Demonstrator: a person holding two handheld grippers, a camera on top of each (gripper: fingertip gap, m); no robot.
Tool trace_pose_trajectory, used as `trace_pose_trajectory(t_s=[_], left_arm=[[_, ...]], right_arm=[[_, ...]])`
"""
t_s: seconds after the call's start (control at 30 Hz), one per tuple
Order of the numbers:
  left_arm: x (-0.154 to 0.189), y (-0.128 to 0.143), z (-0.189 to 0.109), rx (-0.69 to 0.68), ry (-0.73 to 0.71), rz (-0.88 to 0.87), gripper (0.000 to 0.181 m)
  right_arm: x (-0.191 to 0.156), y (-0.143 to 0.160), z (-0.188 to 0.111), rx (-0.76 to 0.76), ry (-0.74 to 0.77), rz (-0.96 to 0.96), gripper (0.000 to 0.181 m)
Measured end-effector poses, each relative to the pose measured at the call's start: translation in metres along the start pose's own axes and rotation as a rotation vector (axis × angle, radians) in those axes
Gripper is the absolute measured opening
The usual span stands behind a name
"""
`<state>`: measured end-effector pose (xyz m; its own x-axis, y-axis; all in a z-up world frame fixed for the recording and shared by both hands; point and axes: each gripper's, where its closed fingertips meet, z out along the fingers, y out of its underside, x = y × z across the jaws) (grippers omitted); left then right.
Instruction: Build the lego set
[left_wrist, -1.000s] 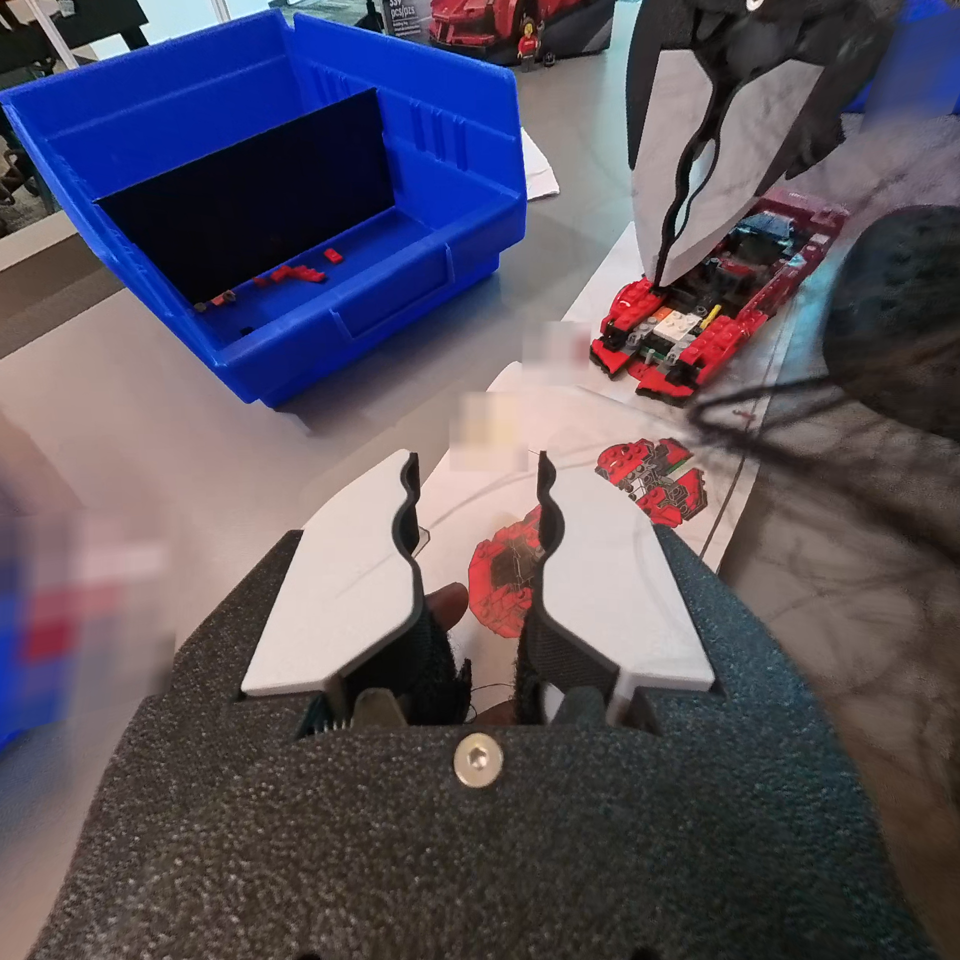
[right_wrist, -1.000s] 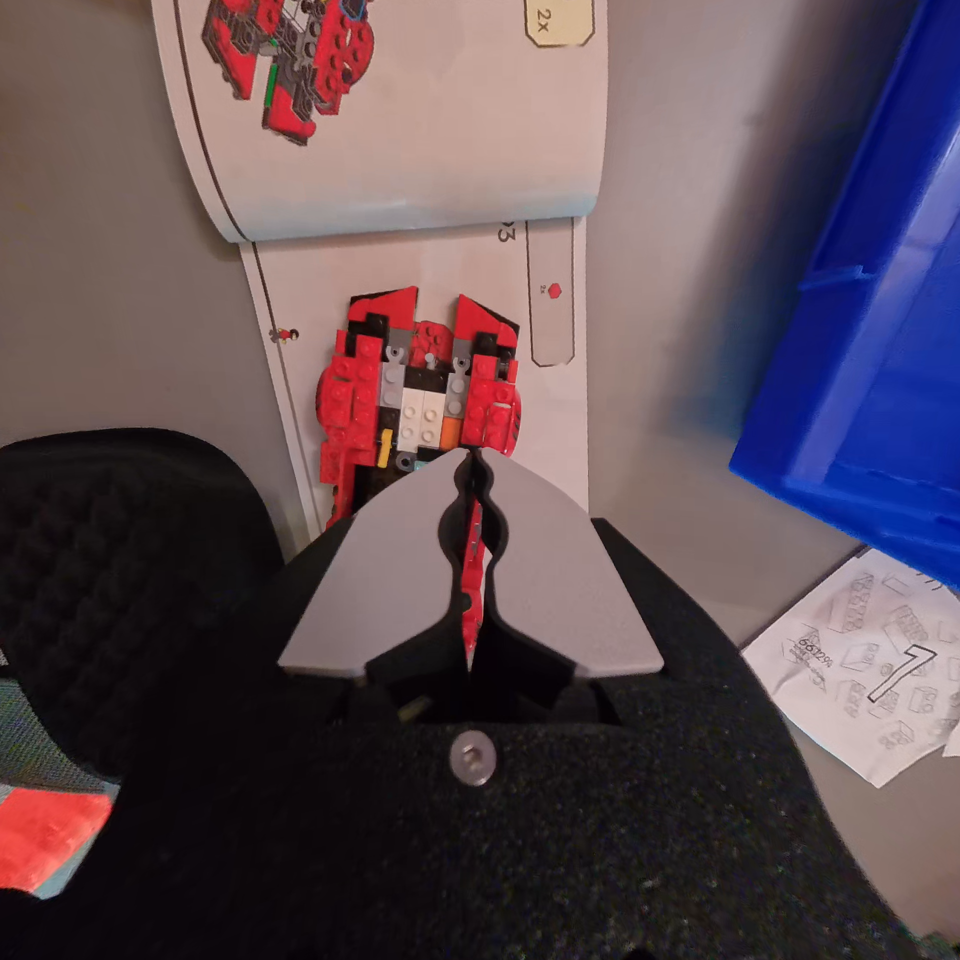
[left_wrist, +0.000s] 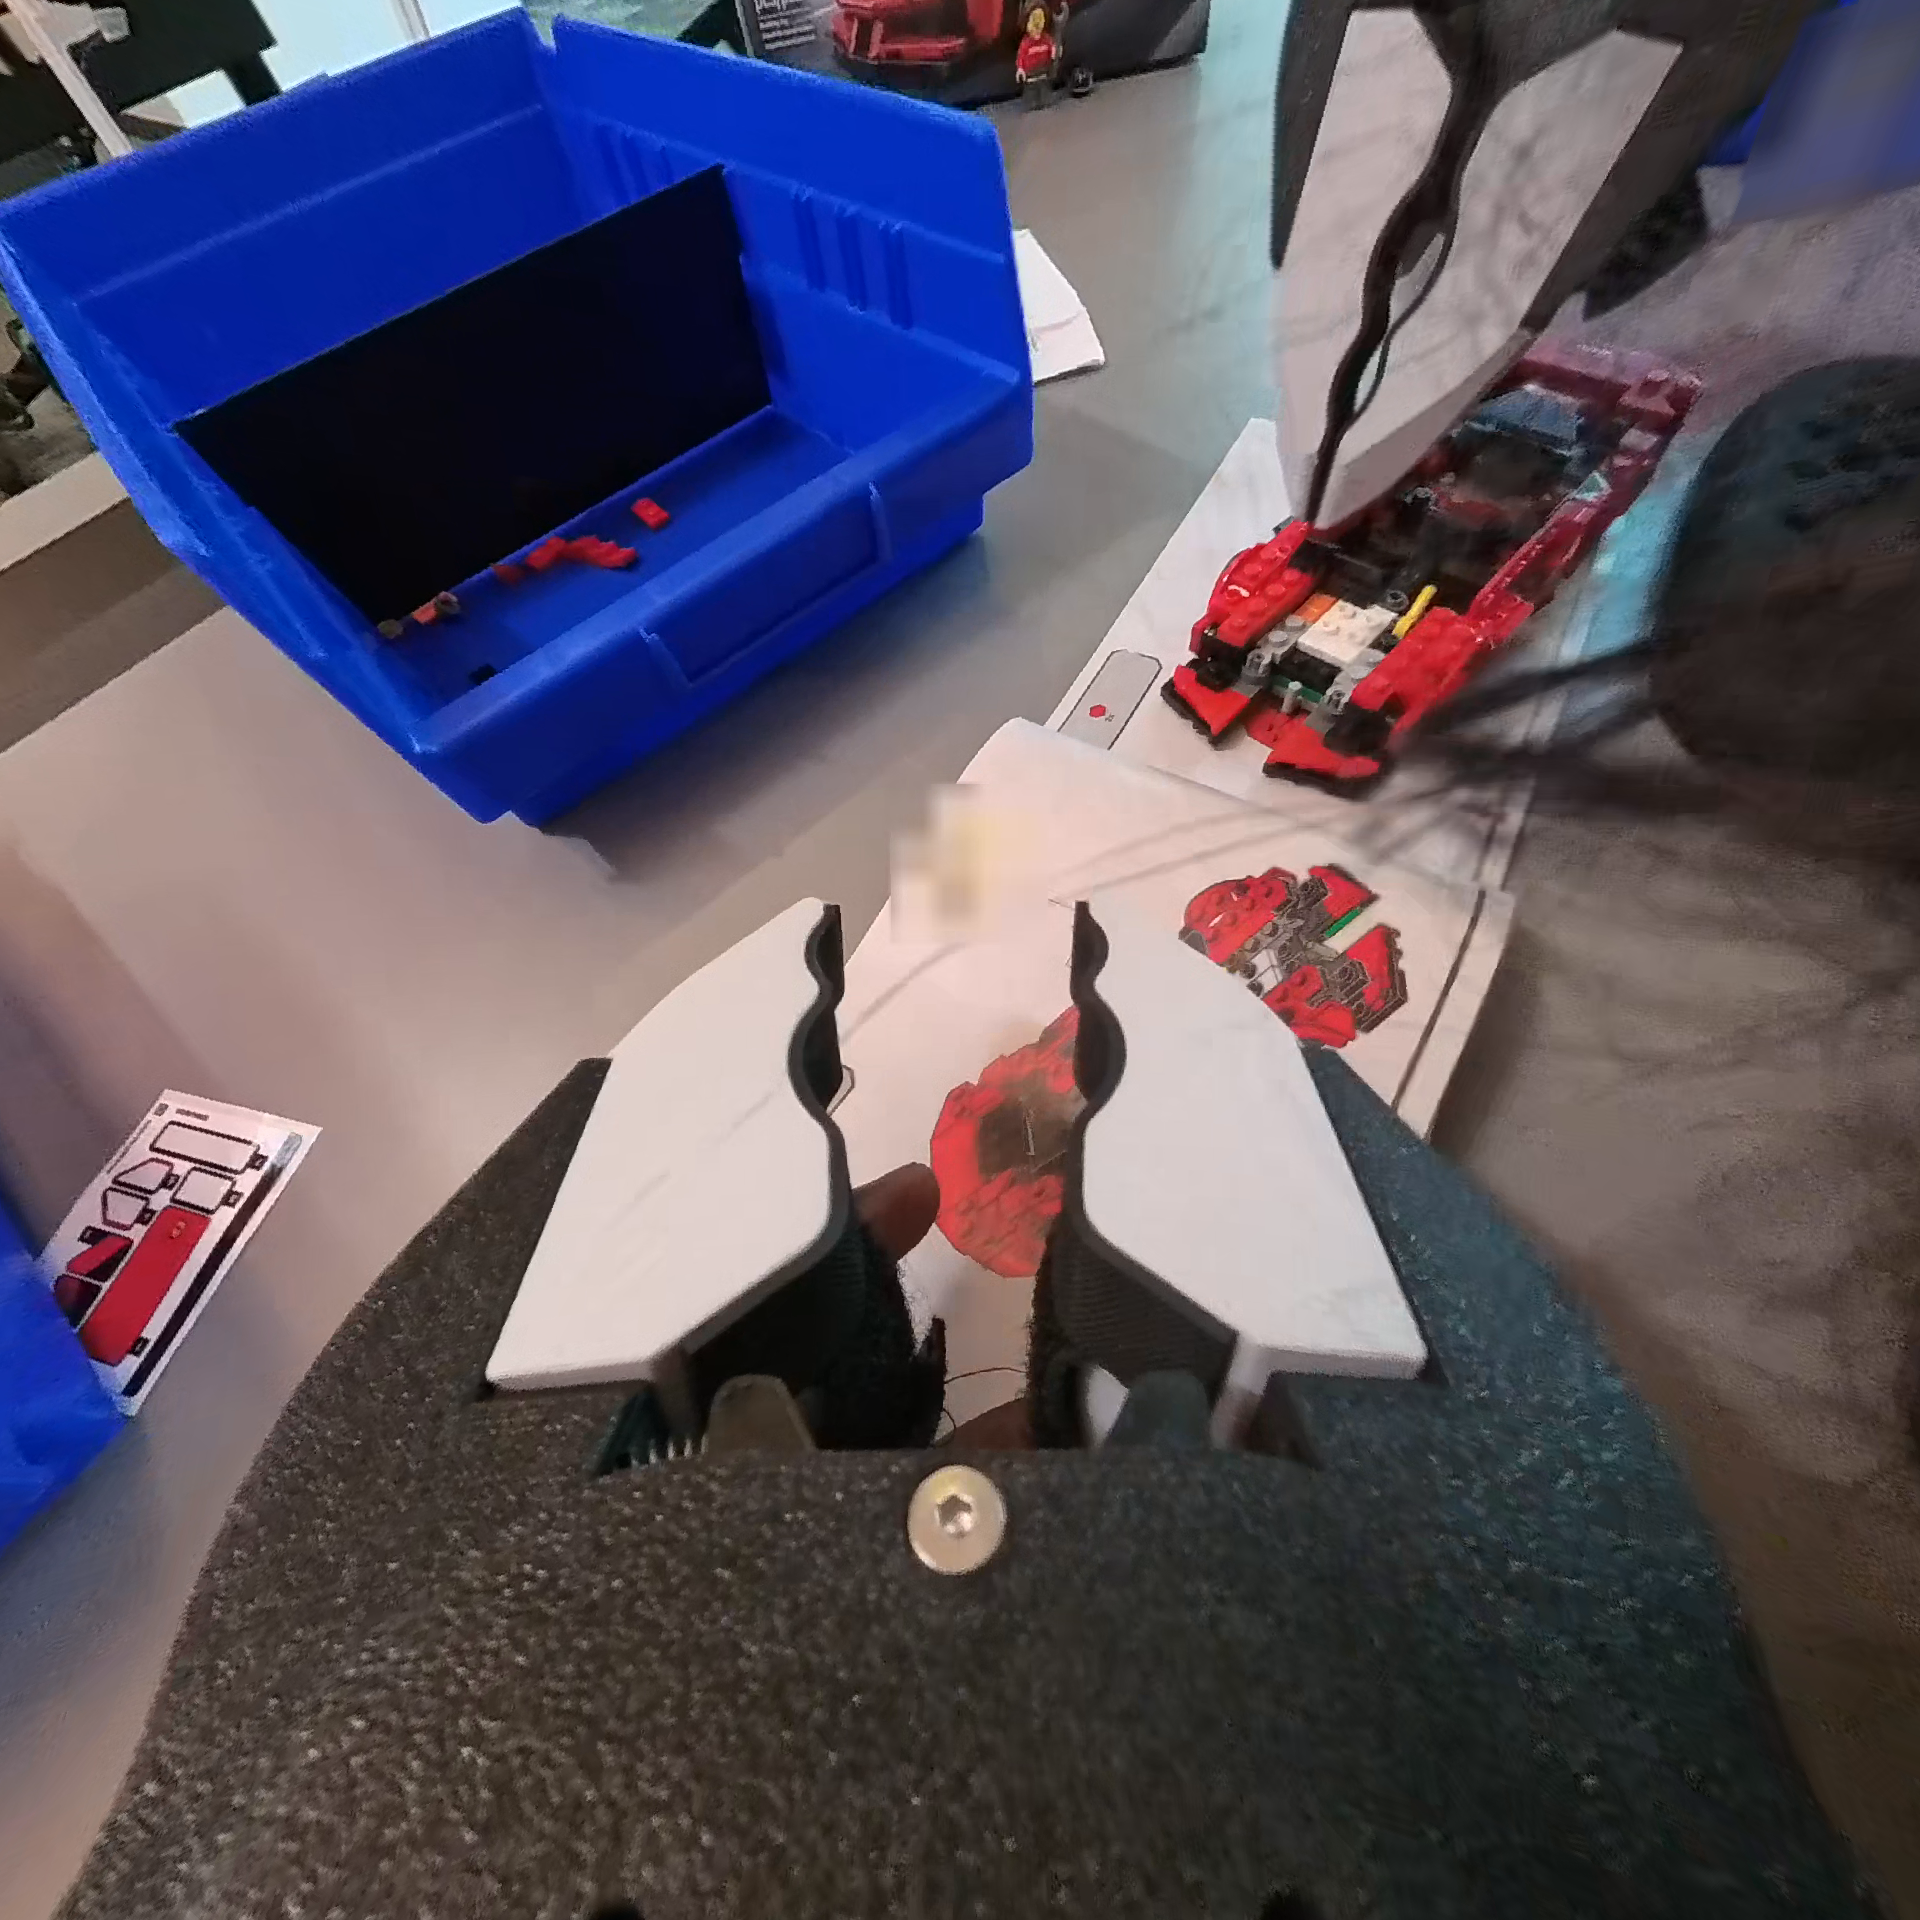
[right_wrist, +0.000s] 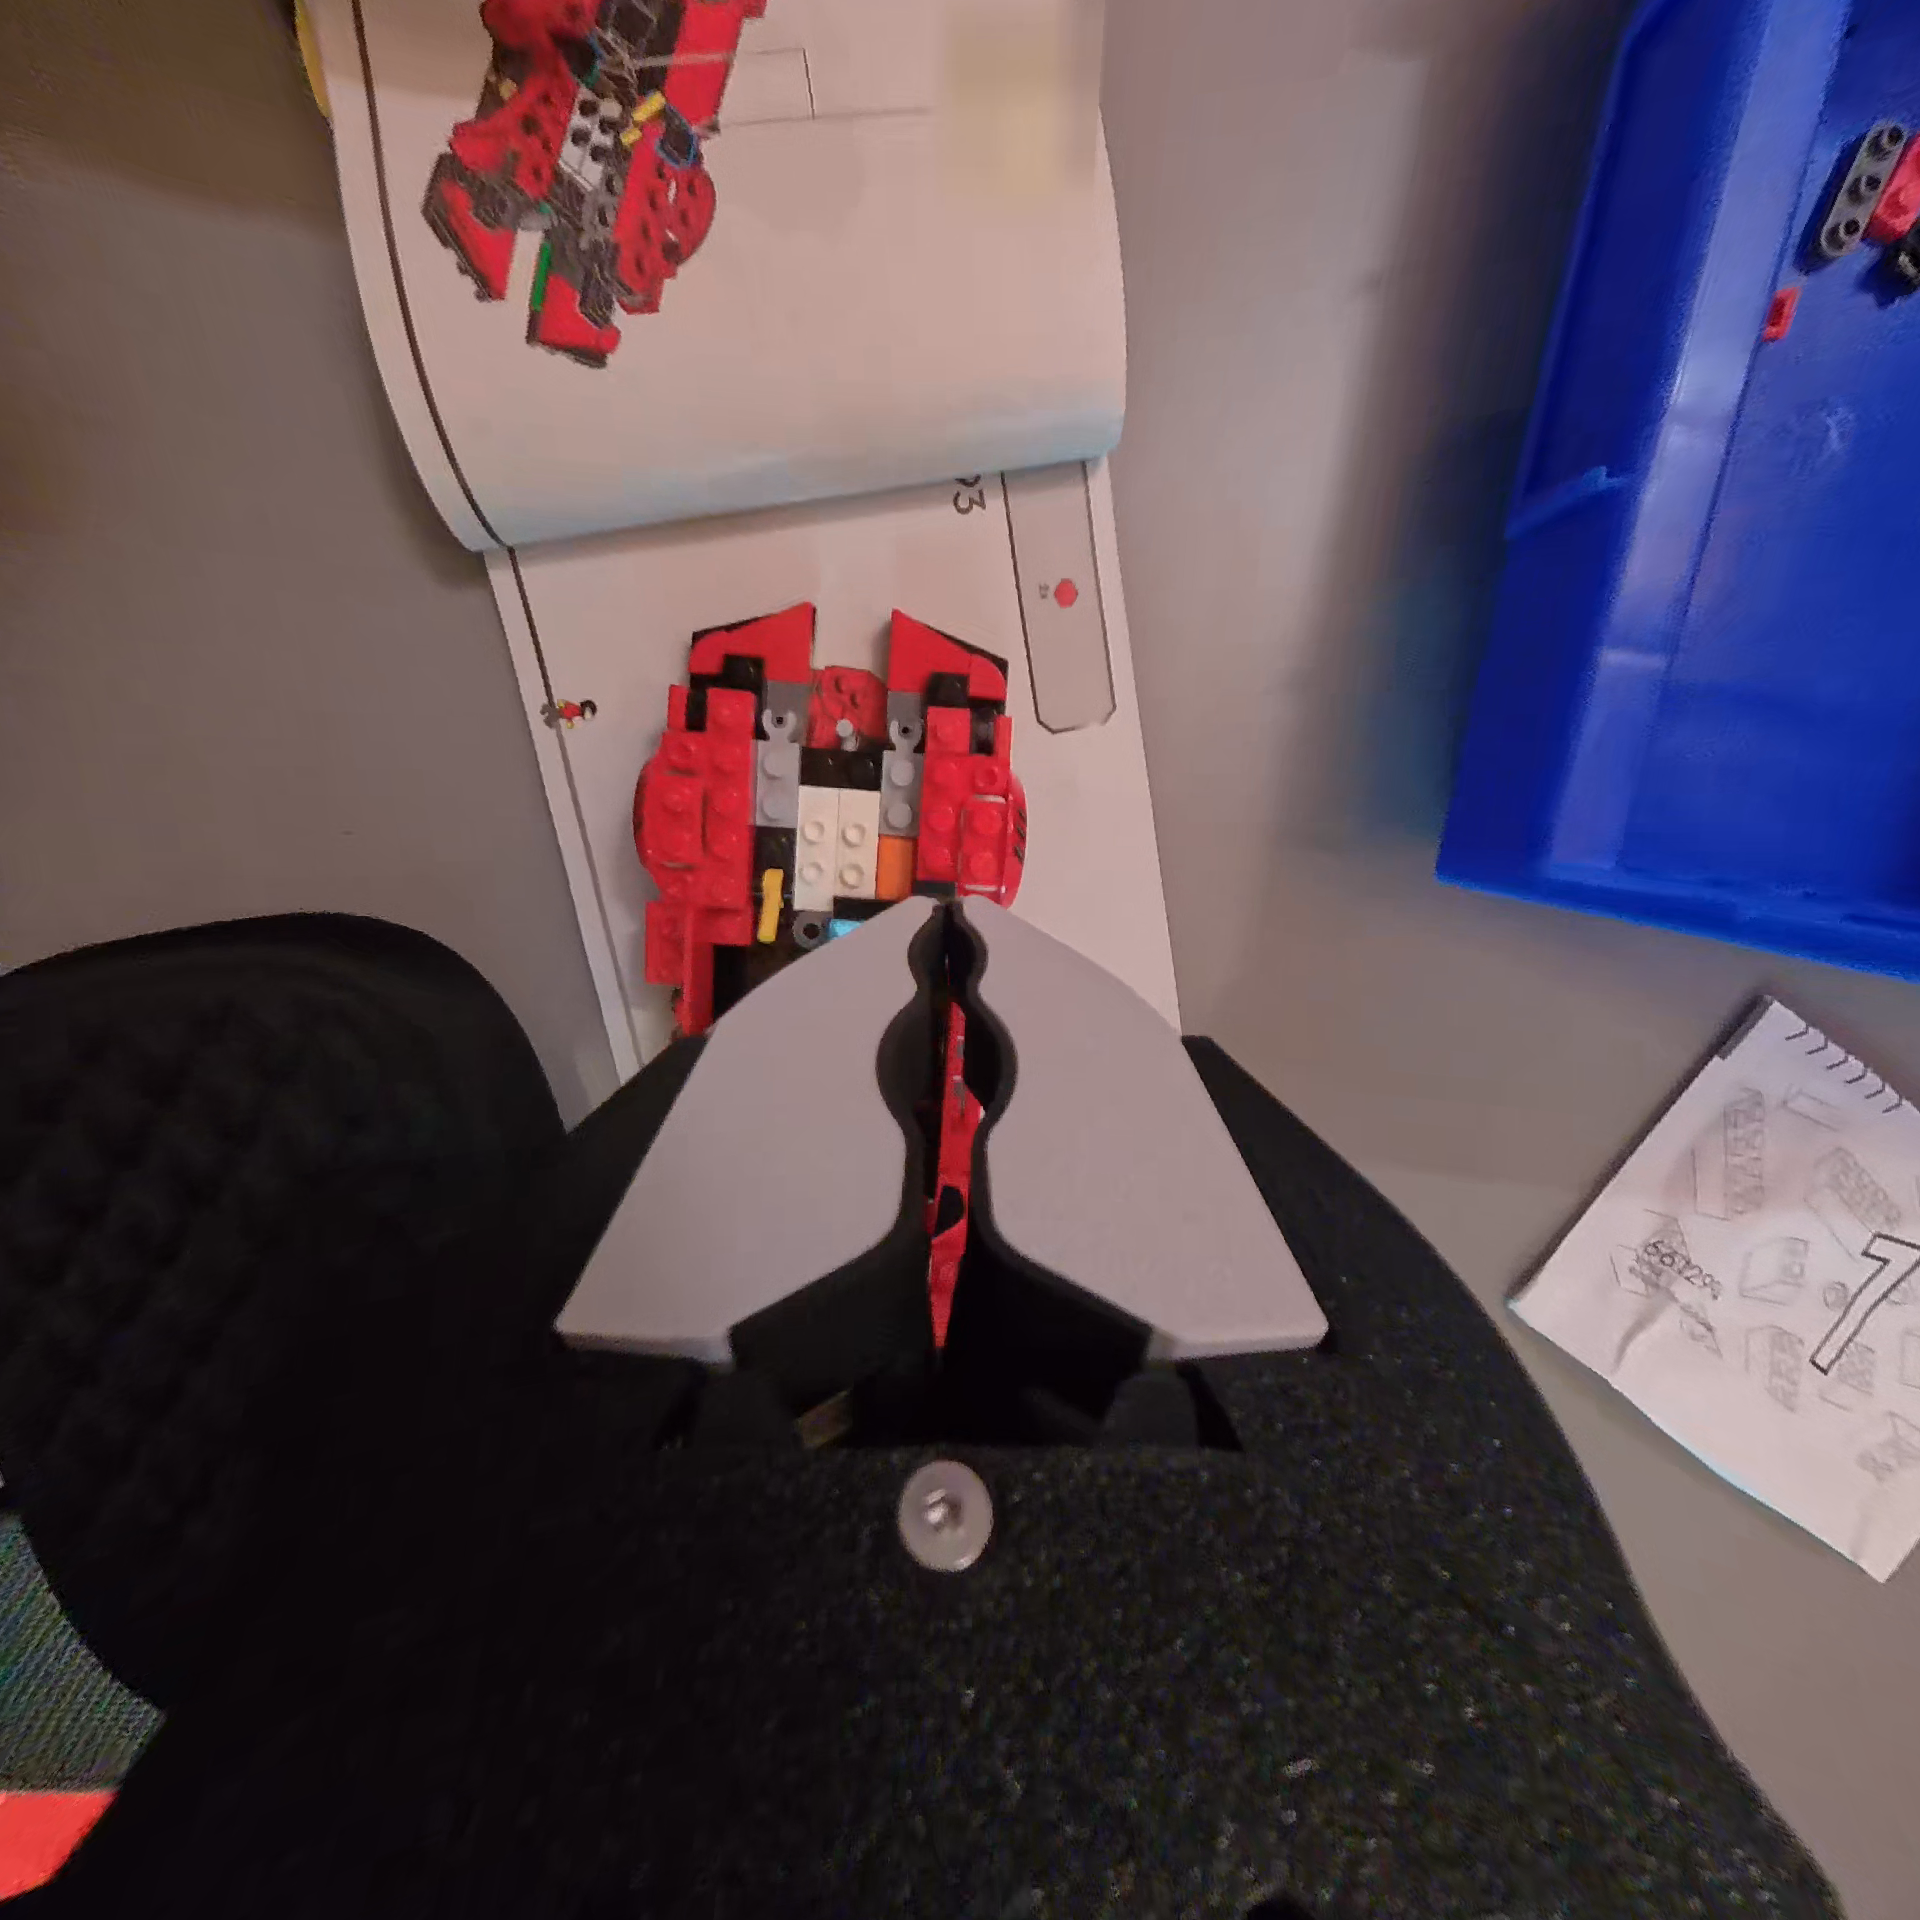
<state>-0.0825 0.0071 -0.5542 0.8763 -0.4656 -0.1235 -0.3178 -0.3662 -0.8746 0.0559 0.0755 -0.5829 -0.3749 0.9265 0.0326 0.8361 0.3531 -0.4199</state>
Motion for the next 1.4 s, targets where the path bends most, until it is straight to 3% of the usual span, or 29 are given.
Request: trace_pose_trajectory(t_s=[0.03, 0.33, 0.83, 0.9, 0.97, 1.1, 1.13, 1.17, 1.23, 1.3, 1.4], left_arm=[[0.000, 0.000, 0.000, 0.001, -0.002, -0.001, 0.042], [-0.001, 0.002, -0.002, 0.005, -0.004, -0.028, 0.042], [-0.002, 0.001, -0.003, 0.024, -0.003, -0.028, 0.042], [-0.002, 0.000, -0.005, 0.033, -0.012, -0.018, 0.042], [-0.002, -0.002, -0.008, 0.037, -0.018, -0.014, 0.042], [-0.001, -0.007, -0.013, 0.049, -0.025, -0.008, 0.042], [-0.001, -0.009, -0.014, 0.054, -0.025, -0.009, 0.042], [-0.001, -0.011, -0.015, 0.060, -0.024, -0.012, 0.042], [-0.001, -0.014, -0.017, 0.069, -0.019, -0.023, 0.042], [0.000, -0.017, -0.018, 0.082, -0.009, -0.037, 0.042], [0.005, -0.022, -0.014, 0.093, 0.029, -0.049, 0.042]], right_arm=[[0.000, -0.001, 0.001, 0.003, -0.002, -0.003, 0.000], [-0.001, 0.000, 0.006, -0.039, -0.013, 0.001, 0.000], [0.000, -0.003, 0.007, 0.099, 0.056, -0.003, 0.000], [0.006, -0.018, -0.012, 0.254, 0.122, -0.017, 0.000], [0.015, -0.035, -0.051, 0.447, 0.196, 0.006, 0.000], [0.035, -0.019, -0.110, 0.572, 0.352, 0.072, 0.000], [0.037, -0.011, -0.117, 0.585, 0.365, 0.093, 0.009], [0.037, -0.004, -0.121, 0.596, 0.367, 0.132, 0.043], [0.032, 0.011, -0.118, 0.581, 0.310, 0.198, 0.049], [0.020, 0.018, -0.103, 0.562, 0.235, 0.184, 0.022], [0.010, 0.036, -0.063, 0.361, 0.097, 0.011, 0.008]])
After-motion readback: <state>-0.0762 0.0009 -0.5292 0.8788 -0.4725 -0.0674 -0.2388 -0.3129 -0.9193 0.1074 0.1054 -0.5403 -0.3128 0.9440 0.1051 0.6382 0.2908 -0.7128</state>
